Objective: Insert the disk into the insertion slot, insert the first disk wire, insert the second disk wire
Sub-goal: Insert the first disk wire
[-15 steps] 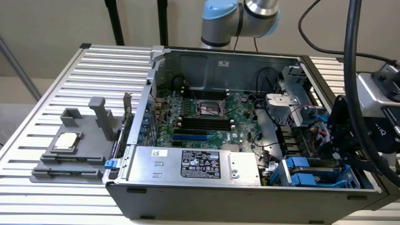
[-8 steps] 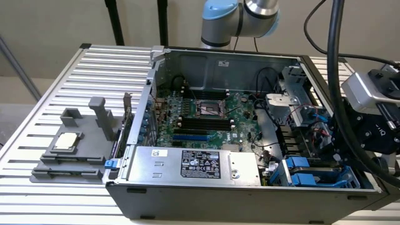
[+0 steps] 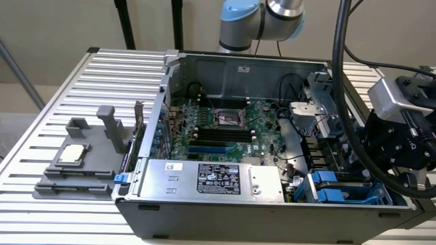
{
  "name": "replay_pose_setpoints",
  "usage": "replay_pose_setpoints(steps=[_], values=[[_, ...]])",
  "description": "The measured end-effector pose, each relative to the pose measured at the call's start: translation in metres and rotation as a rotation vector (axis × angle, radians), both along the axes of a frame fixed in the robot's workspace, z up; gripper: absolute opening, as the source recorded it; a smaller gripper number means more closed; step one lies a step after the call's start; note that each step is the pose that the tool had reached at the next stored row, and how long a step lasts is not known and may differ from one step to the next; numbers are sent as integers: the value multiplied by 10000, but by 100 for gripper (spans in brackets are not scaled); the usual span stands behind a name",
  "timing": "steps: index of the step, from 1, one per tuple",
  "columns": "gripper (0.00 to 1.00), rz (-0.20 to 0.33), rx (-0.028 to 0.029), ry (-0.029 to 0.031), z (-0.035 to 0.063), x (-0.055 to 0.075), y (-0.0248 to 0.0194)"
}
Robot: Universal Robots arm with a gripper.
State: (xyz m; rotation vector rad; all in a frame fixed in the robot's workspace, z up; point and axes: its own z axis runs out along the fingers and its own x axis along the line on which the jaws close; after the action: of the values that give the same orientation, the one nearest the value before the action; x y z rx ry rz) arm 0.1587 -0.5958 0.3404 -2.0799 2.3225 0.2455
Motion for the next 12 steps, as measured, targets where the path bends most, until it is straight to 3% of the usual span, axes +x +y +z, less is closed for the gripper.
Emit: replay_pose_setpoints(steps=[3,12], values=[[17,-41,-43,-1,-2,-6,0],[17,-61,-67,-2,-2,-63,4]])
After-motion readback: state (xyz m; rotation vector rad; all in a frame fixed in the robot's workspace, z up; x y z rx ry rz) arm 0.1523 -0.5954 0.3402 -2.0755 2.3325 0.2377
